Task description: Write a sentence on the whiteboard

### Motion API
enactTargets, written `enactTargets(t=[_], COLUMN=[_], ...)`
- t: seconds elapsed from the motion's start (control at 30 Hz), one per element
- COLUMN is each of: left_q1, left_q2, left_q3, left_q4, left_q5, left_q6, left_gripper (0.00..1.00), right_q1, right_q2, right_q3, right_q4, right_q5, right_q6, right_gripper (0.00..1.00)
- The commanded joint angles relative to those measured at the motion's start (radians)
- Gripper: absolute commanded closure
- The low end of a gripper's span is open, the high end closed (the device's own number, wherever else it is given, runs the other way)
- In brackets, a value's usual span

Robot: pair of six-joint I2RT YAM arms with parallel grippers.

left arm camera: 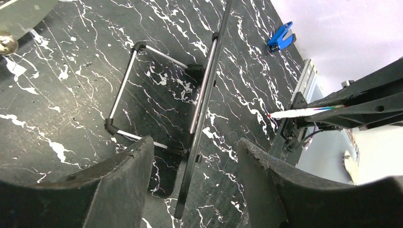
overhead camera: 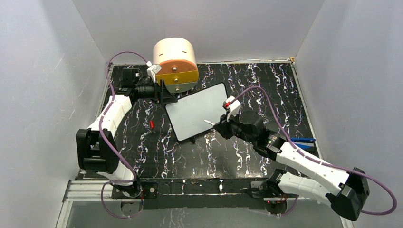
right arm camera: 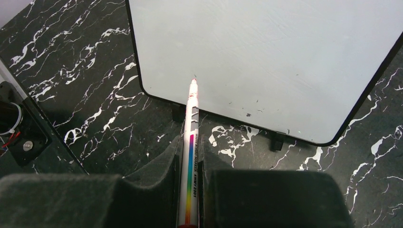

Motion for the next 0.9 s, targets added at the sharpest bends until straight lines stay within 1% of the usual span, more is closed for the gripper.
enactTargets(t=[0.0, 0.1, 0.17, 0.27, 0.47, 0.53, 0.63, 0.73, 0.83, 0.87], left_q1=[-0.002, -0.002, -0.002, -0.002, -0.002, -0.002, -0.002, -0.002, -0.002, -0.002], left_q2=[0.01, 0.021, 0.029, 0.043, 0.061, 0.064, 0.067, 0.061, 0.061, 0.062], left_q3=[0.011, 0.013, 0.011, 0.005, -0.001, -0.002, -0.001, -0.006, -0.012, -0.015], left_q4=[0.001, 0.001, 0.001, 0.002, 0.001, -0.001, -0.001, -0.004, -0.005, -0.004], left_q5=[0.114, 0.129, 0.149, 0.177, 0.17, 0.17, 0.199, 0.218, 0.219, 0.221], left_q6=[0.055, 0.06, 0.059, 0.063, 0.064, 0.064, 0.094, 0.11, 0.117, 0.119], left_gripper=[0.42, 0.53, 0.57, 0.6, 0.63, 0.65, 0.75, 0.83, 0.95, 0.97], right_q1=[0.011, 0.016, 0.019, 0.026, 0.047, 0.057, 0.071, 0.09, 0.12, 0.132], right_q2=[-0.006, 0.005, 0.016, 0.034, 0.073, 0.089, 0.108, 0.125, 0.135, 0.136], right_q3=[0.05, 0.053, 0.056, 0.063, 0.081, 0.088, 0.094, 0.104, 0.122, 0.127], right_q4=[0.05, 0.077, 0.087, 0.098, 0.126, 0.129, 0.141, 0.144, 0.134, 0.131], right_q5=[-0.009, -0.021, -0.024, -0.023, -0.016, -0.007, 0.008, 0.031, 0.079, 0.101], right_q6=[-0.032, -0.038, -0.04, -0.046, -0.058, -0.063, -0.068, -0.077, -0.089, -0.094], right_gripper=[1.0, 1.0, 1.0, 1.0, 1.0, 1.0, 1.0, 1.0, 1.0, 1.0])
